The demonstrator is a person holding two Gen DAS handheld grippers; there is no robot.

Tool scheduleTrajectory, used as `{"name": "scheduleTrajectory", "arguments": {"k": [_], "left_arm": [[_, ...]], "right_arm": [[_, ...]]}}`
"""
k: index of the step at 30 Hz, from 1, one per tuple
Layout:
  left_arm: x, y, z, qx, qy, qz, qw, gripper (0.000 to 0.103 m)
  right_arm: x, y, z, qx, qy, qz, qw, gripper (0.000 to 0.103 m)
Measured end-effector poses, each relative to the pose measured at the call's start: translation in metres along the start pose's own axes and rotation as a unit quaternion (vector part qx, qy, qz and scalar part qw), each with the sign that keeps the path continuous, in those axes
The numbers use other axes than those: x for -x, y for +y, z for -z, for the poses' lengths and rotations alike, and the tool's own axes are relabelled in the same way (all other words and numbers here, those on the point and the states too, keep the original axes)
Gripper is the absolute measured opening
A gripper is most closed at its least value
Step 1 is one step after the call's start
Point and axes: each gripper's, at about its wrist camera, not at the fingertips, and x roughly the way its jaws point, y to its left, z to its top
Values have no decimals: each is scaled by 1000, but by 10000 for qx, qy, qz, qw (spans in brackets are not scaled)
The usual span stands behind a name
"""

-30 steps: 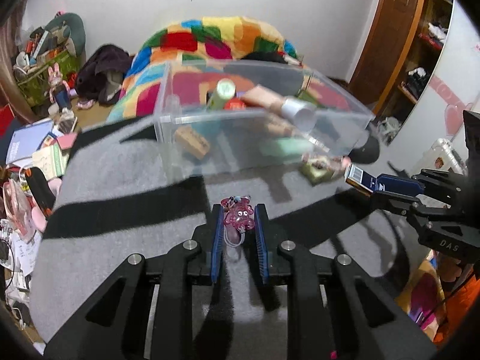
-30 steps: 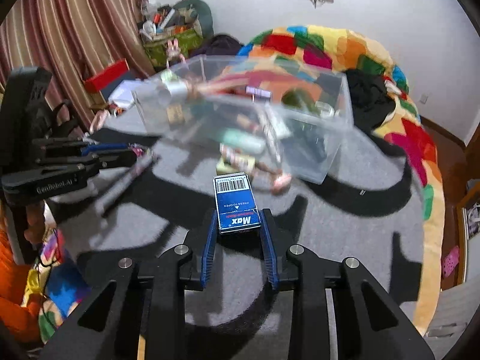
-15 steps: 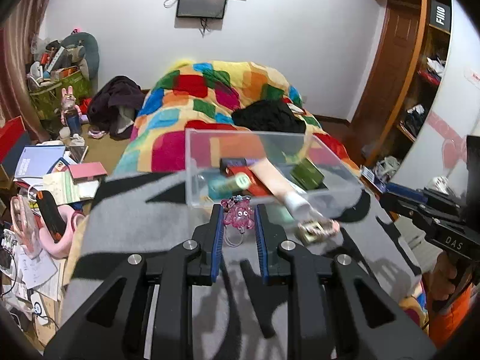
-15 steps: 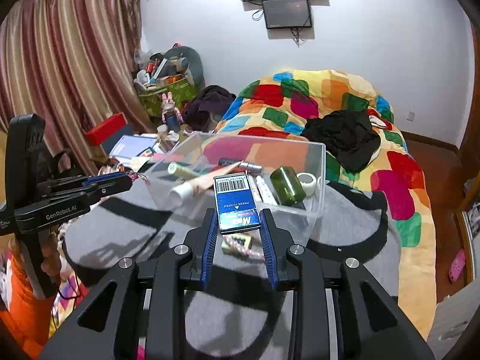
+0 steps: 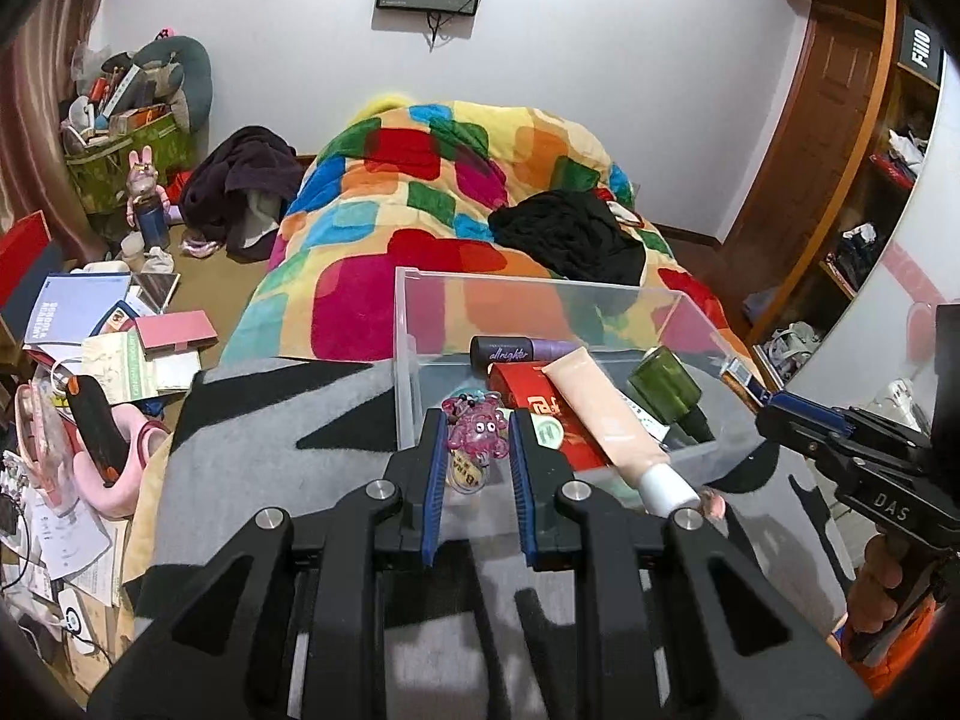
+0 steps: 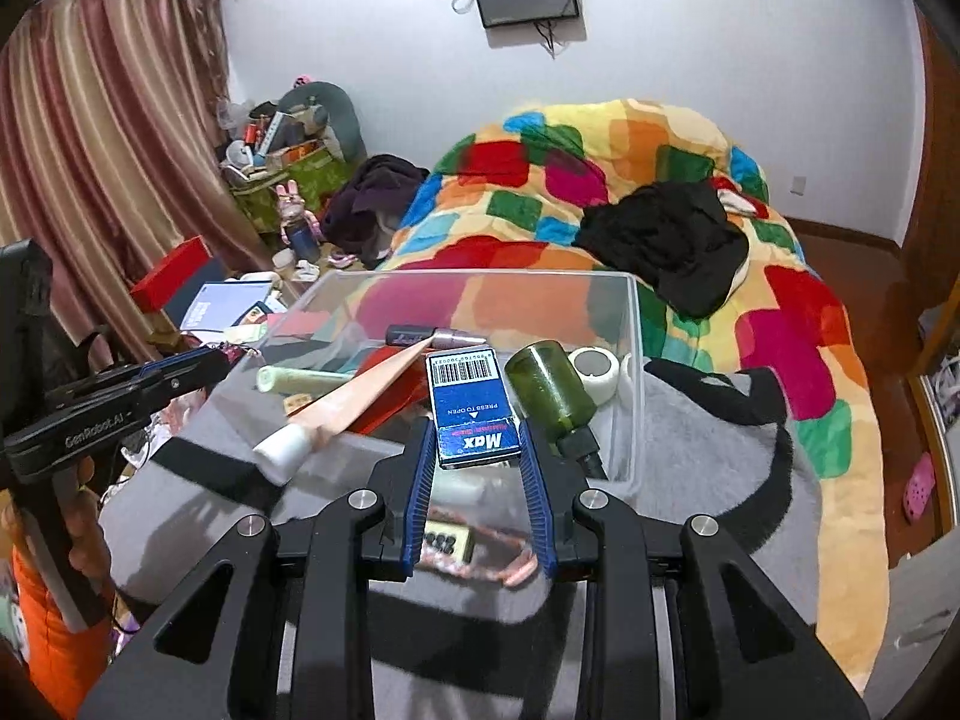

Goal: Organize objects
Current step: 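Carry the Max card and pink keychain into the clear box, release both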

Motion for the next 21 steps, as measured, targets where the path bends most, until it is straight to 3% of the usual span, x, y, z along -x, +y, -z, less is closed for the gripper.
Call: {"name": "scheduleTrajectory", "arguments": {"k": [12, 21], "left_arm": [[-11, 0, 0, 8, 170, 151, 9997, 20], [2, -4, 2, -21, 100, 157, 9998, 25]], "right_arm": [[-40, -4, -8, 75, 340, 215, 9992, 26], [-40, 5, -7, 277, 376, 263, 9986, 27]]}}
